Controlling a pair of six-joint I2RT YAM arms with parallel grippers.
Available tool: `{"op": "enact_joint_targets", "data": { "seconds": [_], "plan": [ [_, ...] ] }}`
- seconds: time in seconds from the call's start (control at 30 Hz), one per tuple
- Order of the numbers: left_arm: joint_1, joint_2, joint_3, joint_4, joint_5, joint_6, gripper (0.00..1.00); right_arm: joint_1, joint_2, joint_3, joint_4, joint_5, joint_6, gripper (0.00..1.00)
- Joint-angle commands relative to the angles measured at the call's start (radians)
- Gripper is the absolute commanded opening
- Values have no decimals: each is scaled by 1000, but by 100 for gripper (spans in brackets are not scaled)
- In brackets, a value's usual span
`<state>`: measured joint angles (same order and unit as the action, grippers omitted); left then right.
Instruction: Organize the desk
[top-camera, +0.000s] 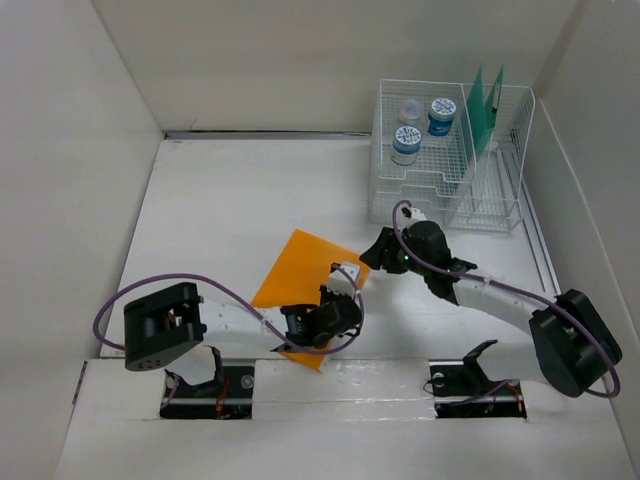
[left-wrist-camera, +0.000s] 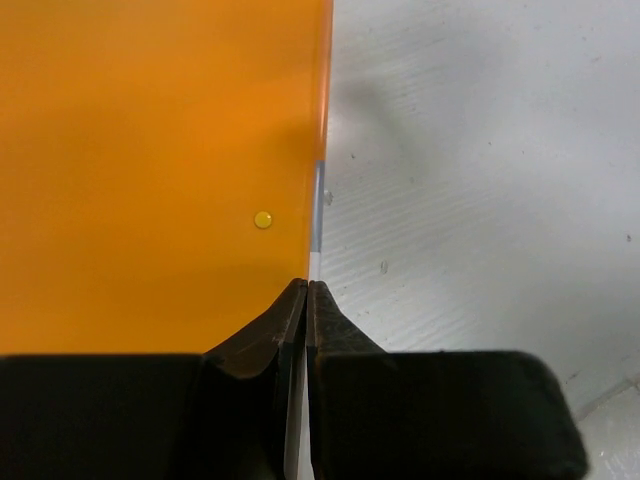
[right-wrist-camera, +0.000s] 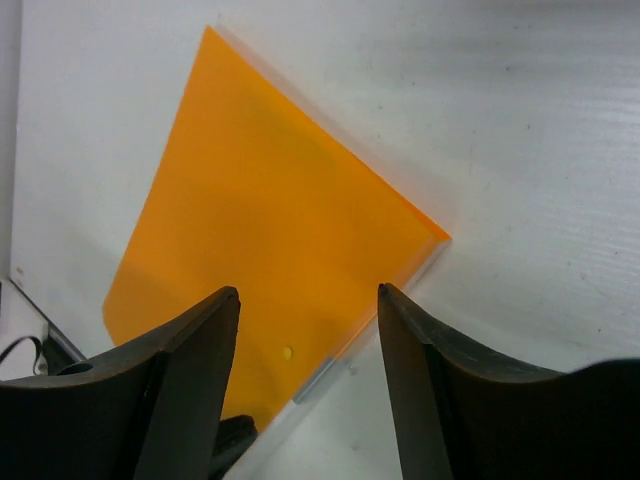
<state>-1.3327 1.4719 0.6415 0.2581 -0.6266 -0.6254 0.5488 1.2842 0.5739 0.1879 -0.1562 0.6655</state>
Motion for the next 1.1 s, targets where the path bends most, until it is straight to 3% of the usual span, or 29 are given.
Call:
{"op": "enact_joint_targets", "data": {
  "seconds": [0.0, 0.07, 0.23, 0.33, 0.43, 0.47, 0.53, 0.57, 0.63, 0.67, 0.7, 0.77, 0.83, 0.9, 1.0, 1.07],
  "plan": [
    [13, 11, -26, 104, 57, 20, 0, -6, 7, -58, 146, -57, 8, 64],
    [24, 25, -32, 118, 80, 16, 0, -6, 39, -89, 185, -91, 28, 71],
    [24, 11, -36, 112, 74, 15, 0, -6, 81, -149, 211, -79, 60, 78],
    [35, -24, -28, 89, 42, 18, 0, -6, 139, -131, 196, -37, 59, 77],
    [110, -99, -25, 58, 62, 30, 0, 25, 213, -63, 140, 35, 40, 66],
    [140, -148, -29, 59, 85, 33, 0, 25, 233, -37, 139, 37, 42, 54],
    [262, -200, -68, 82, 179, 30, 0, 34, 273, -22, 148, 37, 46, 49],
    [309, -258, -83, 95, 227, 26, 0, 34, 286, -13, 148, 40, 46, 36],
    [431, -314, -123, 112, 339, 13, 0, 34, 311, 10, 145, 41, 43, 23],
    [461, -362, -131, 106, 358, 9, 0, 34, 332, 15, 145, 41, 42, 5],
    [484, -384, -143, 87, 369, 7, 0, 34, 345, 29, 140, 38, 37, 0],
    [526, -430, -143, 44, 358, -5, 0, 13, 340, 27, 151, 32, 36, 0],
    [555, -455, -144, -9, 378, -26, 15, 13, 298, 14, 165, 40, 32, 0],
    [624, -499, -178, -4, 442, -42, 41, 13, 177, 6, 165, 73, 22, 0],
    [729, -553, -232, 44, 609, -46, 72, 33, -22, 23, 78, 148, -38, 0],
    [779, -565, -256, 67, 766, -46, 76, 33, -86, 97, -22, 219, -79, 0]
  ]
}}
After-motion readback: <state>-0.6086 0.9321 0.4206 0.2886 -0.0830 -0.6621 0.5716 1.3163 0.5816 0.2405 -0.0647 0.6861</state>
